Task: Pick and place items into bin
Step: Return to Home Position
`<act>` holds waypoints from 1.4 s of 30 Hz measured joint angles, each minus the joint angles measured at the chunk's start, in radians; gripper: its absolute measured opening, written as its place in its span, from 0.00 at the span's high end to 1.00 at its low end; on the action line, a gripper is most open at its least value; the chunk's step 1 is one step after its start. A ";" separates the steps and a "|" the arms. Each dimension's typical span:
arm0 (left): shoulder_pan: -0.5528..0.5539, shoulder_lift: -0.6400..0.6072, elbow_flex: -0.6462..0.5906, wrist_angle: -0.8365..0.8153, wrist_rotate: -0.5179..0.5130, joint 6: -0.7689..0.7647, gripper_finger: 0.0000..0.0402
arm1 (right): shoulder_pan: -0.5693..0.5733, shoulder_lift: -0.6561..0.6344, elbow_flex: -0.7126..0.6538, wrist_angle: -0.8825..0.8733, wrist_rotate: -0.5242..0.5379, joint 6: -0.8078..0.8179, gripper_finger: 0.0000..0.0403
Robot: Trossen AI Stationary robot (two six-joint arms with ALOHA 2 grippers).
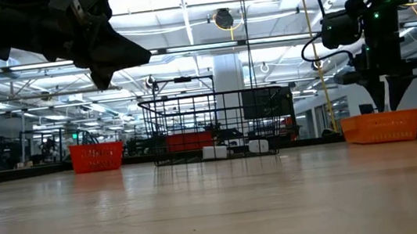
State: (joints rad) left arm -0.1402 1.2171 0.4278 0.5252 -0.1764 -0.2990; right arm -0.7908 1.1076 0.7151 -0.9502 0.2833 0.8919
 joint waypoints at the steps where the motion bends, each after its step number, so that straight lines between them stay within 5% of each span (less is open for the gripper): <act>1: 0.000 0.000 0.000 0.000 0.000 -0.001 0.92 | 0.000 0.000 0.000 -0.003 -0.001 -0.006 0.73; 8: 0.001 0.000 0.000 -0.001 0.000 0.032 0.92 | 0.023 -0.039 0.000 0.007 -0.071 -0.110 0.60; 16: 0.000 0.000 0.000 0.016 0.068 0.024 0.92 | 0.231 -0.145 0.000 0.096 -0.104 -0.112 0.62; 21: -0.001 0.000 0.000 0.060 0.147 0.026 0.92 | 0.460 -0.155 0.000 0.325 -0.156 -0.118 0.62; 30: -0.043 0.000 0.000 0.135 0.233 0.010 0.92 | 0.876 -0.057 0.000 0.801 0.070 -0.338 0.62; 37: -0.053 0.000 0.000 0.139 0.229 0.100 0.92 | 1.049 0.076 -0.048 1.033 0.079 -0.455 0.63; 42: -0.066 0.000 0.000 0.151 0.228 0.167 0.92 | 1.123 0.170 -0.203 1.399 0.080 -0.506 0.63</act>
State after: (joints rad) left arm -0.2062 1.2167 0.4278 0.6765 0.0513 -0.1317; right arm 0.3325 1.2771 0.5116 0.4488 0.3630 0.3863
